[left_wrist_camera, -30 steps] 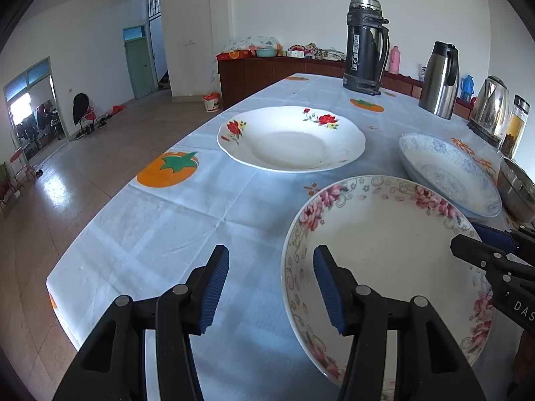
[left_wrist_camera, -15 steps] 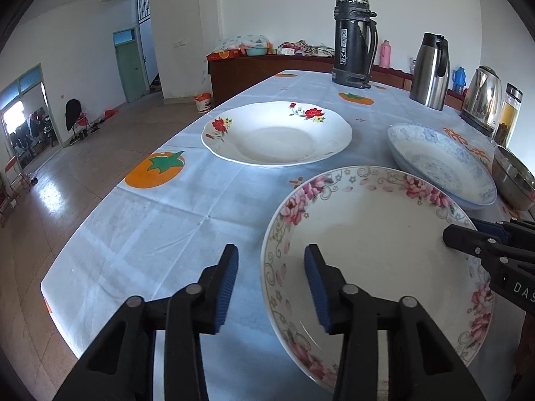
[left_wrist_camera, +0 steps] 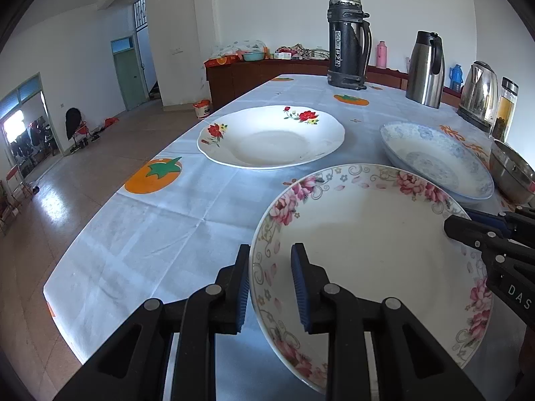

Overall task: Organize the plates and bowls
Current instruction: 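Move both grippers to the pink-floral plate rim and close on it, then lift the pink-floral plate with both grippers toward the blue-patterned plate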

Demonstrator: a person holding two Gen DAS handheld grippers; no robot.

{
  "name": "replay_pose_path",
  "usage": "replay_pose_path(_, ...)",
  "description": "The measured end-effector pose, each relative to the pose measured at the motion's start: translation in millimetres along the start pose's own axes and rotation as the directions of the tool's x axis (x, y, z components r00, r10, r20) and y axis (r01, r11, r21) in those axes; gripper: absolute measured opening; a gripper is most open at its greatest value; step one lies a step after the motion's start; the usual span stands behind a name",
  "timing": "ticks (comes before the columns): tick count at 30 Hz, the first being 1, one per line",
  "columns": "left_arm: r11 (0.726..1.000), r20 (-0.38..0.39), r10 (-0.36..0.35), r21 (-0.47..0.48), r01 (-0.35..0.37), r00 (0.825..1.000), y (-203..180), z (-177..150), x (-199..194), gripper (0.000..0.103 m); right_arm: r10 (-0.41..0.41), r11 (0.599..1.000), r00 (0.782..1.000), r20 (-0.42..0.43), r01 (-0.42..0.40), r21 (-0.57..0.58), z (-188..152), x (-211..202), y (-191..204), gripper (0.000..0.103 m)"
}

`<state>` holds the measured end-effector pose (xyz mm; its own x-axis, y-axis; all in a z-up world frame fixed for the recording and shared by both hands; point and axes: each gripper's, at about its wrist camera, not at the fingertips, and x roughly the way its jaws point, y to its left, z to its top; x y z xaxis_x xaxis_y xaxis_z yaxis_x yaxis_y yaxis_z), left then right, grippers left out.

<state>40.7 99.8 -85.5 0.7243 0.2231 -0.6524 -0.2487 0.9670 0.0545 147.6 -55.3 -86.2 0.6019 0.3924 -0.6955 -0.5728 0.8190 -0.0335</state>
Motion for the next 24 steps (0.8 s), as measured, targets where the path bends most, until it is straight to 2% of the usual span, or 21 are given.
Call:
replay_pose_path(7,1.0,0.03,0.01,0.006,-0.01,1.0,-1,1,-6,0.023,0.022,0.999,1.0,0.019,-0.022,0.03,1,-2,-6,0.012)
replay_pose_path(14,0.998,0.05,0.044,-0.048,-0.042,0.998,12,7,-10,0.022,0.064,0.998,0.997,0.035,-0.064,-0.006,5,-2,2,0.012)
replay_pose_path(19,0.993,0.055,0.054,-0.103,-0.048,0.997,24,12,-11,0.022,0.105,0.994,0.994,0.035,-0.104,-0.036,15,-3,6,0.011)
replay_pose_path(24,0.993,0.065,0.056,-0.111,-0.049,0.996,23,21,-12,0.022,0.114,0.993,0.991,0.072,-0.111,-0.047,32,-10,3,0.011)
